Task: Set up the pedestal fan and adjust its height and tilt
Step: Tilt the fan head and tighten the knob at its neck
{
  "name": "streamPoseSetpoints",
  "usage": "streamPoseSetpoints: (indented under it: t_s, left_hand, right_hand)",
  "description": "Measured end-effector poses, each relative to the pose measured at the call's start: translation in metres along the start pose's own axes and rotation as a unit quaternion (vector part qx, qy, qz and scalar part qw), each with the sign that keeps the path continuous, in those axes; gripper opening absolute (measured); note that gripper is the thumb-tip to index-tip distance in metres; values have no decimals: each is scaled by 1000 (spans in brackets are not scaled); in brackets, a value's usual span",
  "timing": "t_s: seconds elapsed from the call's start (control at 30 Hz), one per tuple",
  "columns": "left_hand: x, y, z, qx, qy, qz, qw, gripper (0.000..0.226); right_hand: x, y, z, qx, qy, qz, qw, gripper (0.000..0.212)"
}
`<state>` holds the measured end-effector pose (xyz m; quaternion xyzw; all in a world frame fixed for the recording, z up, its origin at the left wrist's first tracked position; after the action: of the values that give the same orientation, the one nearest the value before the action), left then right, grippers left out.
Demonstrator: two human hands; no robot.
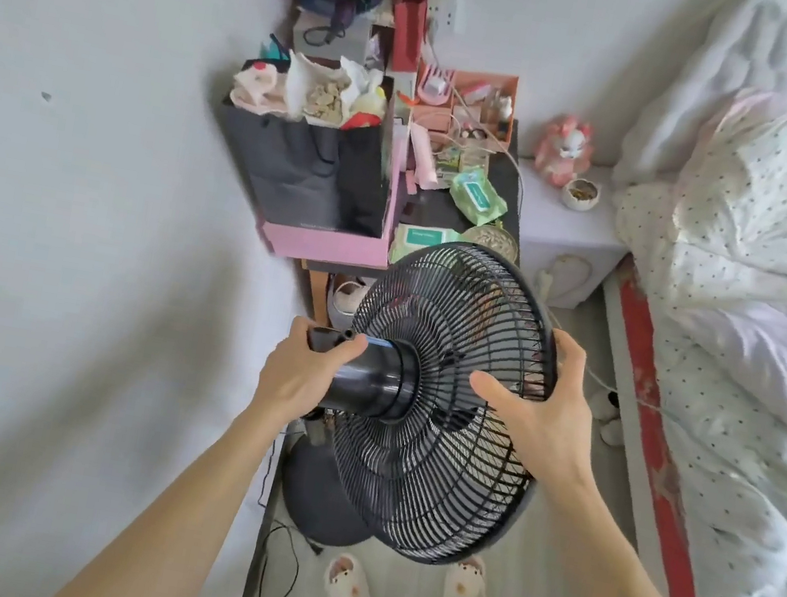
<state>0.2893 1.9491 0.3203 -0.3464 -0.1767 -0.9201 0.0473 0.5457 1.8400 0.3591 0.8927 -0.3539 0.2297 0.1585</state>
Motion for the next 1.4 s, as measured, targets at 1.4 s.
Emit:
streamPoseSetpoints:
  t_s: [1.4]
  left_hand:
    - [38, -25, -17, -74, 114, 45, 990, 18]
  right_hand:
    - [-13, 33, -107, 148, 175, -9, 973, 86]
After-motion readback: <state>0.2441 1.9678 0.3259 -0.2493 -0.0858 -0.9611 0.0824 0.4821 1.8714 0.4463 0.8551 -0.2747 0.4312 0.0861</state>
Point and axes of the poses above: each hand's wrist, its own y-axis away from the middle knuckle, its own x-axis out of the back of the hand, z = x × y, the point moved 2 cm from there along -y, towards the middle knuckle, and after that the axes turned 13 degrees about z, right-handed, at the moved point
